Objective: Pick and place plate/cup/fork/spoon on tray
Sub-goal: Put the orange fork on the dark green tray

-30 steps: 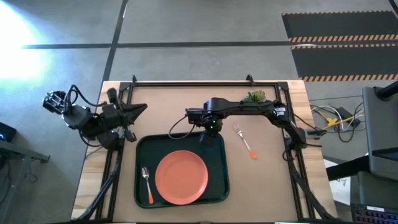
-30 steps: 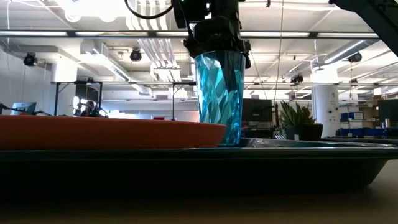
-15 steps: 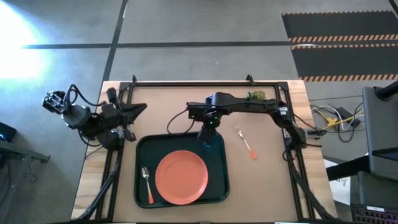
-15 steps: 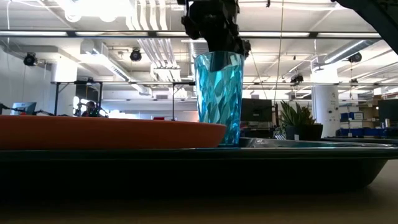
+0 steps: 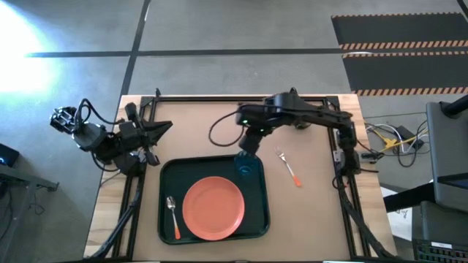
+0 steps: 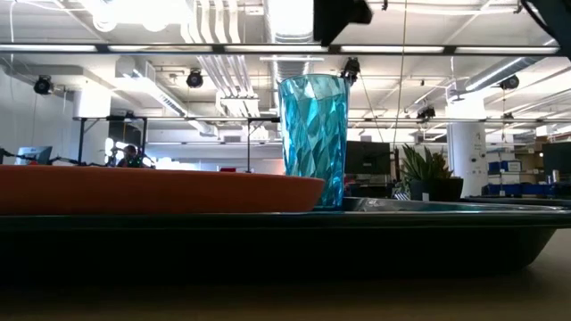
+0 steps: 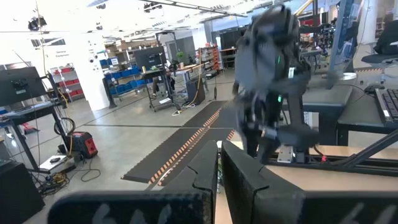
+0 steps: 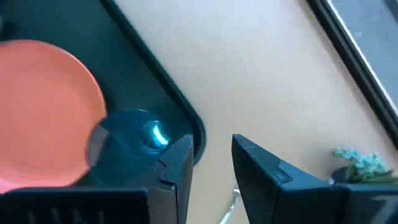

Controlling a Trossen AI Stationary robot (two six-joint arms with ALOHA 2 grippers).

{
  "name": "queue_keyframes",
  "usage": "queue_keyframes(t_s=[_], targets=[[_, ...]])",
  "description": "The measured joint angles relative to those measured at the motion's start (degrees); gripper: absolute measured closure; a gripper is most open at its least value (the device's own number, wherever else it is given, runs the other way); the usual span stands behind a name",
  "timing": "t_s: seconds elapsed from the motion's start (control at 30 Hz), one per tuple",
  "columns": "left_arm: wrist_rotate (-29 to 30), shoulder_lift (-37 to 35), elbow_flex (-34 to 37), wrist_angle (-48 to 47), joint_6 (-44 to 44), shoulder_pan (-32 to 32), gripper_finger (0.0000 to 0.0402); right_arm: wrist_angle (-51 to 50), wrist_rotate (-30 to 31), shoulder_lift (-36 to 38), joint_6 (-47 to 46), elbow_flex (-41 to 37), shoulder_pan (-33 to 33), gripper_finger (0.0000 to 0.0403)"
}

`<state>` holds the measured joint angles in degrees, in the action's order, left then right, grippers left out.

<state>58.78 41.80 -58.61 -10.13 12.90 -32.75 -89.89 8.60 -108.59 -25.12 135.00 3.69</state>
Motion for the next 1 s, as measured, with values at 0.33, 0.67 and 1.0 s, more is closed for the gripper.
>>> queue_keyframes(t_s=[0.33,0.67,1.0], targets=[[0.00,0.00,0.00,-1.22,-0.01,0.00,0.0398,-0.13,-10.94,5.06,-8.33,-0.28,-10.88,0.0339],[0.00,0.04,0.00,-1.40,-0.13,0.01,0.0398,-0.06,-8.36,4.78,-18.44,-7.59,-25.15,0.0394],[0.00,0.04,0.00,-1.38,-0.37,0.00,0.0398,3.55,-7.49,4.73,-31.06,-30.65,-30.03,0.0394]])
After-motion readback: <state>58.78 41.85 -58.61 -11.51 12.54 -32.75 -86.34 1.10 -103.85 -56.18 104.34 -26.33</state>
